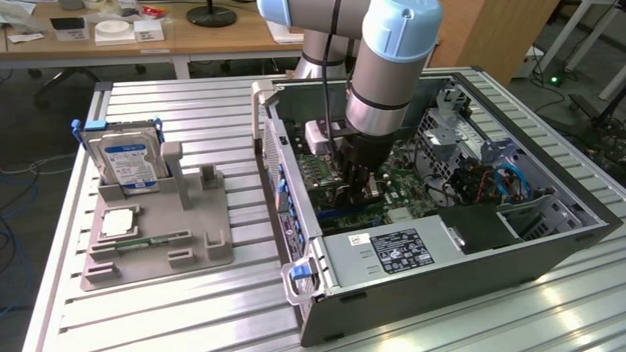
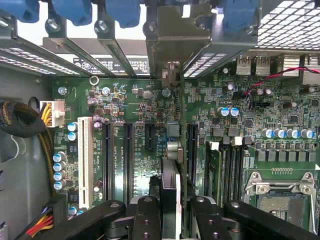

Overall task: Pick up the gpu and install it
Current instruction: 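Insert the gpu into the slot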

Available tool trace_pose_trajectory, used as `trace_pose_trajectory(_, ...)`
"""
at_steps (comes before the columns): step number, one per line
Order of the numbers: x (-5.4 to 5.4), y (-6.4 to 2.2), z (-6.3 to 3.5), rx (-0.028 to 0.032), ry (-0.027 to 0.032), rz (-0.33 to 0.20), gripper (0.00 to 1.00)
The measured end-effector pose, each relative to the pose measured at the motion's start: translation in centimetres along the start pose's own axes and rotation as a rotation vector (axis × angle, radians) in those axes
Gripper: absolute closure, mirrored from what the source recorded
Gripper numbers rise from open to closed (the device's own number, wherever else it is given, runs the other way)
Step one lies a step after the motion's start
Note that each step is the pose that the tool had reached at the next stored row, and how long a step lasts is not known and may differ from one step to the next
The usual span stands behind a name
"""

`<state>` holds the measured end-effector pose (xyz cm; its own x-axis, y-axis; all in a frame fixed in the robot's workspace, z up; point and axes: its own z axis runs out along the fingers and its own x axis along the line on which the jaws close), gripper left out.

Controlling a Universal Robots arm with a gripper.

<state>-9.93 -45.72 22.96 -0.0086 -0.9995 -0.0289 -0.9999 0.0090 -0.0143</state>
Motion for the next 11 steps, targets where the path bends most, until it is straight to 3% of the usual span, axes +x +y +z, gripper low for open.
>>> trace_pose_trajectory(11, 0.01, -0.06, -0.01, -0.0001, -0.0006, 0.0, 0.73)
